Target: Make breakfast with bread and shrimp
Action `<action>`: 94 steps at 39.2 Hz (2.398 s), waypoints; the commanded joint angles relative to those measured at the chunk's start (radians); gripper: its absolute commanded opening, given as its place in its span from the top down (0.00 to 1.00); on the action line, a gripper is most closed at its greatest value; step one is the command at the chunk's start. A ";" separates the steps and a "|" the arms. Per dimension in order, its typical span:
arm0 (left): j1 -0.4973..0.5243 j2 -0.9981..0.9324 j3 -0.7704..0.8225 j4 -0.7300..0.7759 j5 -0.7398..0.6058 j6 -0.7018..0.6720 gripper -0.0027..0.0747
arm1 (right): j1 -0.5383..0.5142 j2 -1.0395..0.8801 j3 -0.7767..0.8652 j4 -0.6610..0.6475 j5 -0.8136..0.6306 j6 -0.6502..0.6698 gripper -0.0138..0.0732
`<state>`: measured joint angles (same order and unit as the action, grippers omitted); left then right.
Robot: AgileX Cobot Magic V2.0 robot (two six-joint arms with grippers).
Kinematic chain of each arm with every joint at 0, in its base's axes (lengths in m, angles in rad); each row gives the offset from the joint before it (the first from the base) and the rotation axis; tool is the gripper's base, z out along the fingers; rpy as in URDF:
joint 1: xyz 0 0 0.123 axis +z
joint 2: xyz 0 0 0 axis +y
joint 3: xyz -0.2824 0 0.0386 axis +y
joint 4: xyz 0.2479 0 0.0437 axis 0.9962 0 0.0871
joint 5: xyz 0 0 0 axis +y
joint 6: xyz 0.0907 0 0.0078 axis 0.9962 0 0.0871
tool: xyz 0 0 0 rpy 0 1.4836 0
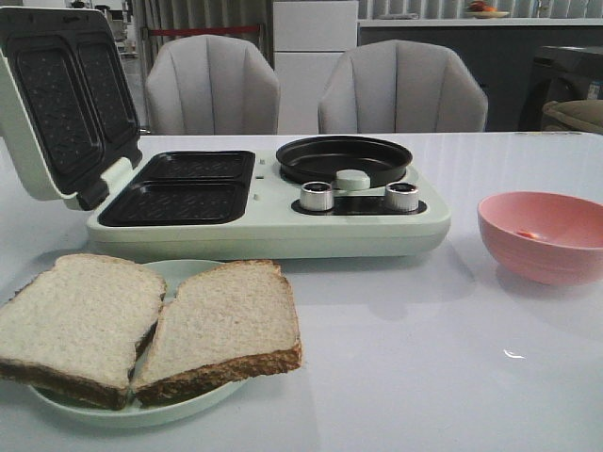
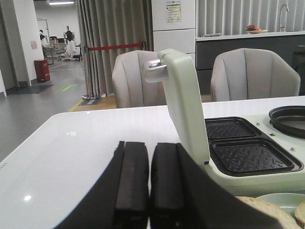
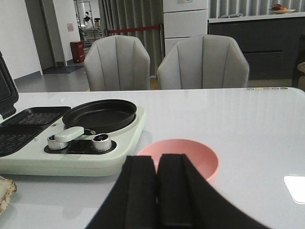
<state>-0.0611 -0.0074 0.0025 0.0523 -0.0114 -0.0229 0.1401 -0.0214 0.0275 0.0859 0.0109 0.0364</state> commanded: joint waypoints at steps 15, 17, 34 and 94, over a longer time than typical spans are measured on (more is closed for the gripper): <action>-0.006 -0.018 0.008 0.001 -0.269 -0.005 0.82 | 0.001 -0.009 -0.004 -0.005 -0.087 -0.009 0.68; -0.006 -0.018 0.003 0.001 -0.348 -0.005 0.82 | 0.001 -0.009 -0.004 -0.005 -0.087 -0.009 0.68; -0.006 0.121 -0.370 -0.016 0.027 -0.005 0.82 | 0.001 -0.009 -0.004 -0.005 -0.087 -0.009 0.68; -0.073 0.228 -0.351 0.182 0.249 0.091 0.37 | 0.001 -0.009 -0.004 -0.005 -0.086 -0.009 0.68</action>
<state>-0.0971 0.2023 -0.3291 0.1676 0.2797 0.0570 0.1401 -0.0214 0.0275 0.0859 0.0088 0.0344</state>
